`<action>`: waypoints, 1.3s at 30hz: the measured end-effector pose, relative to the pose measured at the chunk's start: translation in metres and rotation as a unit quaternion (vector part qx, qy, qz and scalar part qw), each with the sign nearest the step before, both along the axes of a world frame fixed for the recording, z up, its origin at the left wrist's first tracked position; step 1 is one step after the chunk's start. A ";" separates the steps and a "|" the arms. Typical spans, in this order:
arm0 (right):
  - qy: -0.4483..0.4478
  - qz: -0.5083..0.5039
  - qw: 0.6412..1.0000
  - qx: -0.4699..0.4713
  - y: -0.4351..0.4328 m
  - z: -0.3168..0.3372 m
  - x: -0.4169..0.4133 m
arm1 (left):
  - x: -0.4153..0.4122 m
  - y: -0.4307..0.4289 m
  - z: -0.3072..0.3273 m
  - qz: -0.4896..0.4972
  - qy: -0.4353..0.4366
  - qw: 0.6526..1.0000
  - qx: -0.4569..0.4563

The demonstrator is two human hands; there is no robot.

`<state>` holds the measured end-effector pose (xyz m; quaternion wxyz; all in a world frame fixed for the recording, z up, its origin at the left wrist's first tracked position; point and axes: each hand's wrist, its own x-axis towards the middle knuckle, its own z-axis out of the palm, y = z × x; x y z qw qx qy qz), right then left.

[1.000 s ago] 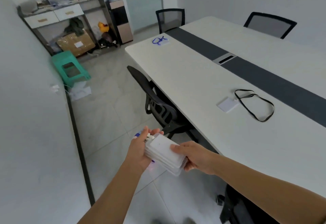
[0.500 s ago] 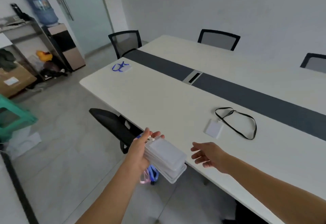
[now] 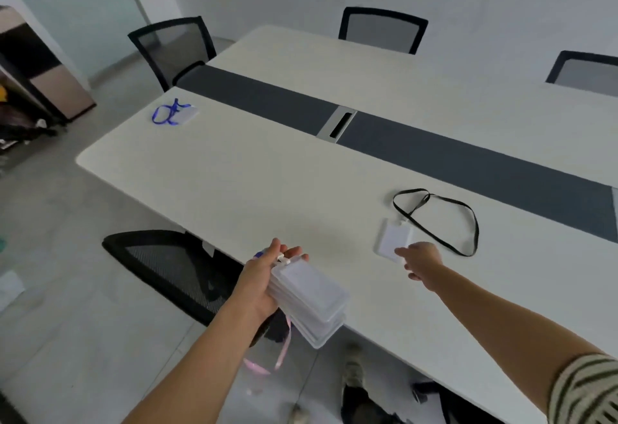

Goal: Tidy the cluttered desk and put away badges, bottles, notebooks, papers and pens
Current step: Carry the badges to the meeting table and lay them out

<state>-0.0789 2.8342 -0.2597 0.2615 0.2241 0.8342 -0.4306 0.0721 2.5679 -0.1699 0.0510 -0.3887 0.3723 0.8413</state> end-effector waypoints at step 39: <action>-0.004 0.335 0.865 -0.374 -0.451 0.164 0.159 | 0.198 -0.248 0.040 0.114 0.011 0.993 0.015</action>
